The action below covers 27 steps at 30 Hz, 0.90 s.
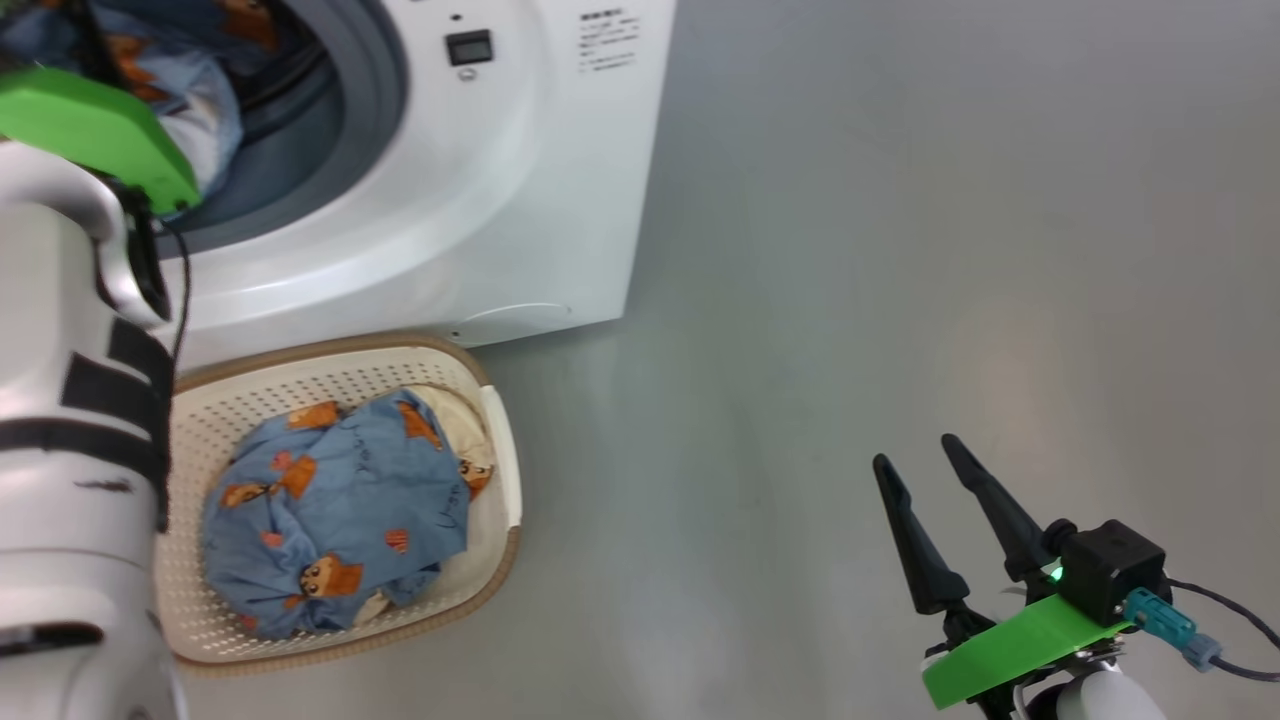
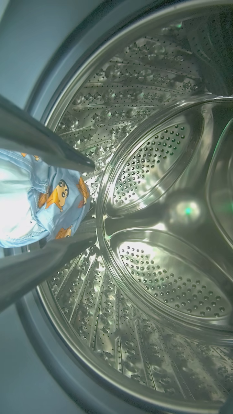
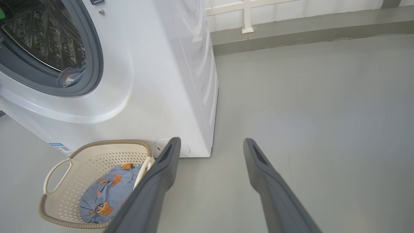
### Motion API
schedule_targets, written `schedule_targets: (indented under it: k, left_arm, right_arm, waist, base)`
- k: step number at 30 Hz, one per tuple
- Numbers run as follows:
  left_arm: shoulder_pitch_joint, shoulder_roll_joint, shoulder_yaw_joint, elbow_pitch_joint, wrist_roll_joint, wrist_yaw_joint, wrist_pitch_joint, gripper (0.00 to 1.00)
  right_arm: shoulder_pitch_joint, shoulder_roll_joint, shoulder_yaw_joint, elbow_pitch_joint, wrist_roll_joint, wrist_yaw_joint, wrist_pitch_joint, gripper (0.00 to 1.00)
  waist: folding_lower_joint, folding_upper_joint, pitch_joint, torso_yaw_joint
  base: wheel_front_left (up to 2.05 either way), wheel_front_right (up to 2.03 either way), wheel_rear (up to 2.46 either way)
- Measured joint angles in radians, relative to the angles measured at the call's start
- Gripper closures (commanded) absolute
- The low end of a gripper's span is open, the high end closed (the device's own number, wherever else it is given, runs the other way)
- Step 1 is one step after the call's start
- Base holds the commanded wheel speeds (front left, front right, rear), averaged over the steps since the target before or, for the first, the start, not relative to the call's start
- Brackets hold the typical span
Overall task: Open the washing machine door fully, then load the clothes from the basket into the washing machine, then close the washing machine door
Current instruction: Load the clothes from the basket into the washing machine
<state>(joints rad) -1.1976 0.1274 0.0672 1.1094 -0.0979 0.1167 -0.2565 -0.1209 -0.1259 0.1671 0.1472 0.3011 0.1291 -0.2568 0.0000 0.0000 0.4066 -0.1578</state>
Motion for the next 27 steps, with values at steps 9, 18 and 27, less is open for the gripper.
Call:
schedule_targets:
  k: [9,18,27]
  left_arm:
    - [0.145,-0.050,-0.007,-0.170,-0.030,-0.044,0.000,0.00]
    - [0.328,-0.088,-0.035,-0.362,-0.045,-0.087,0.000,0.00]
    - [0.564,-0.091,-0.058,-0.557,-0.046,-0.095,0.000,0.00]
  right_arm:
    - [0.003,0.000,-0.036,-0.003,-0.001,0.000,0.000,0.00]
    - [0.004,-0.001,-0.063,-0.012,-0.008,0.000,0.000,0.00]
    - [0.019,-0.002,-0.080,-0.020,-0.009,0.000,0.000,0.00]
  waist:
    - [0.0000,0.0000,-0.028,0.060]
    - [0.0000,0.0000,-0.042,0.110]
    - [0.0000,0.0000,-0.051,0.134]
  base:
    - [0.00,0.00,0.00]
    - [0.00,0.00,0.00]
    - [0.00,0.00,0.00]
